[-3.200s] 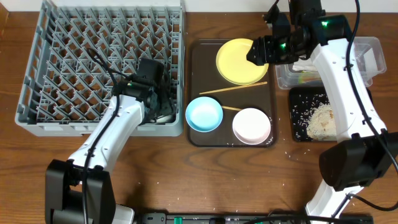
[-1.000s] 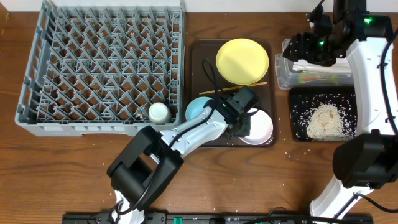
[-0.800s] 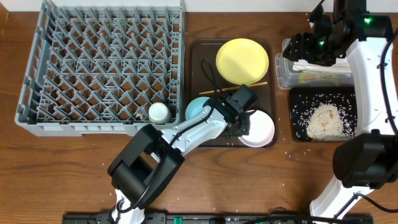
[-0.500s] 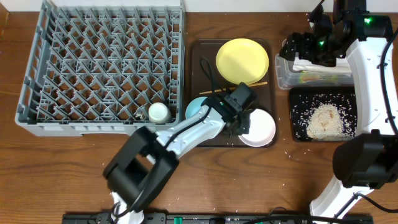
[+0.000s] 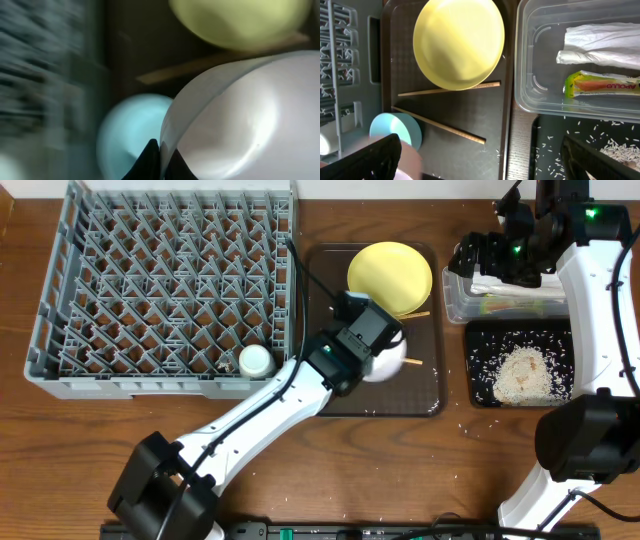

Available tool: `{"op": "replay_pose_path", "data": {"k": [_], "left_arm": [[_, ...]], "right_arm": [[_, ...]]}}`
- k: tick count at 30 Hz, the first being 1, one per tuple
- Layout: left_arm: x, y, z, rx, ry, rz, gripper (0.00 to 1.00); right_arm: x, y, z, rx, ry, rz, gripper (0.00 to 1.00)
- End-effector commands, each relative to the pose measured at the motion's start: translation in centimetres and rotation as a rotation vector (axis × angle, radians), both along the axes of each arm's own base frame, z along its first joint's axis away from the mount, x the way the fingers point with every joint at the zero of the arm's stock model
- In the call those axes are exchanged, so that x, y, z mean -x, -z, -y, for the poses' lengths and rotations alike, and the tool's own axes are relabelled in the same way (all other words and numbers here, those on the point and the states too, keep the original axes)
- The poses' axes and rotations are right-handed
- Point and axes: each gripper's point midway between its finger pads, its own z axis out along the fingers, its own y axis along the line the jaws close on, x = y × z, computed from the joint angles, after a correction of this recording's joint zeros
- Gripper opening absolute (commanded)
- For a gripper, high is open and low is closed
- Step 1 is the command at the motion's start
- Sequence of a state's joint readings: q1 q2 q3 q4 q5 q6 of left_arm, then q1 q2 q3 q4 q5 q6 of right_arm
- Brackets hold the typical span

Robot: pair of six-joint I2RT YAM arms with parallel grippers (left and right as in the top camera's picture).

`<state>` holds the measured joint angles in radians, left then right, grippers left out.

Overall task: Sort waste into correct bins and load items into the dishwasher
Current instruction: 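Lift the pink bowl and set it in the dish rack with the left gripper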

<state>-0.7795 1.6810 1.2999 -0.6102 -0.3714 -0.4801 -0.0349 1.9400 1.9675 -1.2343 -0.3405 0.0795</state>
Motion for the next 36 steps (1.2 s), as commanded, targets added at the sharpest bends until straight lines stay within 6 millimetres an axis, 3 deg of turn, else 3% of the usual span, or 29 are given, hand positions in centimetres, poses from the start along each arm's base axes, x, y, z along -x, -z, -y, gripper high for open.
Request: {"op": "replay_pose_path", "data": {"k": [1,12,20,36], "left_arm": [[-3.2,-4.0,-6.9,-0.315,-0.149,0.227,0.07],[-7.8,-10.2,-16.2,-0.685,-0.334,0.394,0.07],[-6.9,-11.5,-20.0,-0.908,-0.472,0.381,0.08],[-9.3,-4.1,-20.8,-1.129,-0.514,0.29,0.07]], "right_arm": [[0.0,-0.2,0.1,-0.004,0.004,0.004,0.99],[0.1,-0.2,-0.4,-0.004,-0.006,0.004,0.99],[0.1,-0.2,-0.4,-0.004,-0.008,0.004,0.99],[0.1,-0.2,-0.5,-0.004,-0.01,0.003,0.99]]}}
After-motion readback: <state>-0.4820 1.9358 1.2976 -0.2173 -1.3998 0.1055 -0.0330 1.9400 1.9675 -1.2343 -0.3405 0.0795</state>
